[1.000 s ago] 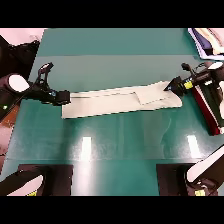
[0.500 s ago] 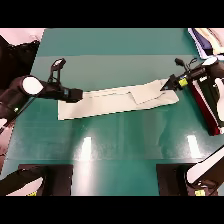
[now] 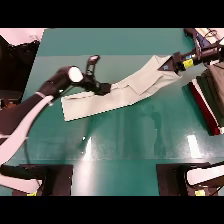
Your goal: Fold the shirts.
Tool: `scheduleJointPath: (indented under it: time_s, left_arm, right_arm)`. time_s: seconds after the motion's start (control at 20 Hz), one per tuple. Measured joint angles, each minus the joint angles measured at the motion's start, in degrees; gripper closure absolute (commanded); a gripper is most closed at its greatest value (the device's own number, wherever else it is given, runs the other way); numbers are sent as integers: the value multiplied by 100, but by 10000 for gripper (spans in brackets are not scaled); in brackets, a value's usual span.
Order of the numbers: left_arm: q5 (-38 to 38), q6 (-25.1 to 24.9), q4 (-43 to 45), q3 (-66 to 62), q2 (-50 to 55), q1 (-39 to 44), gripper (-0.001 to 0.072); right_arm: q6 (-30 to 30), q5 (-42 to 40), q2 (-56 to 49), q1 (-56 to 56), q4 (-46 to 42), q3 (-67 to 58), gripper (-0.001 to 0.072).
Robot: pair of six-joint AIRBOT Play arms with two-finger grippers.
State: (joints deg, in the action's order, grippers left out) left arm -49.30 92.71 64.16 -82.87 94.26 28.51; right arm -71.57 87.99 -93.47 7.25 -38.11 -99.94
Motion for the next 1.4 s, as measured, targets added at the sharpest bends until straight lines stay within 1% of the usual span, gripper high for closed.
scheduleJointPath:
  time_s: [0.25, 0.5, 0.6, 0.75, 0.85, 1.05, 1.25, 1.4]
  left_arm:
    - [-42, -2, -249, -920, 1071, 262, 682]
    - [-20, -4, -323, -1187, 1399, 291, 682]
    - [-197, -4, -315, -1261, 1423, 197, 682]
    - [-780, -81, -173, -1515, 1403, -28, 682]
    - [-1174, -149, 146, -1644, 1220, -197, 682]
    - [-1797, -225, 1193, -1746, 409, -643, 681]
    - [-2361, -356, 2063, -1773, -693, -1300, 681]
    - [-2715, -426, 2426, -1777, -1495, -1773, 681]
  right_arm:
    - [-221, -223, 446, -699, 66, -2, 697]
    - [-402, -350, 540, -1320, 59, -57, 697]
    - [-455, -387, 507, -1523, 44, -234, 698]
    - [-619, -385, 343, -1845, -184, -691, 697]
    - [-743, -315, 168, -2096, -452, -1032, 698]
    - [-872, -372, -203, -2671, -737, -1491, 697]
    - [-885, -920, -544, -3287, -822, -1626, 697]
    - [-831, -1471, -831, -3720, -826, -1659, 696]
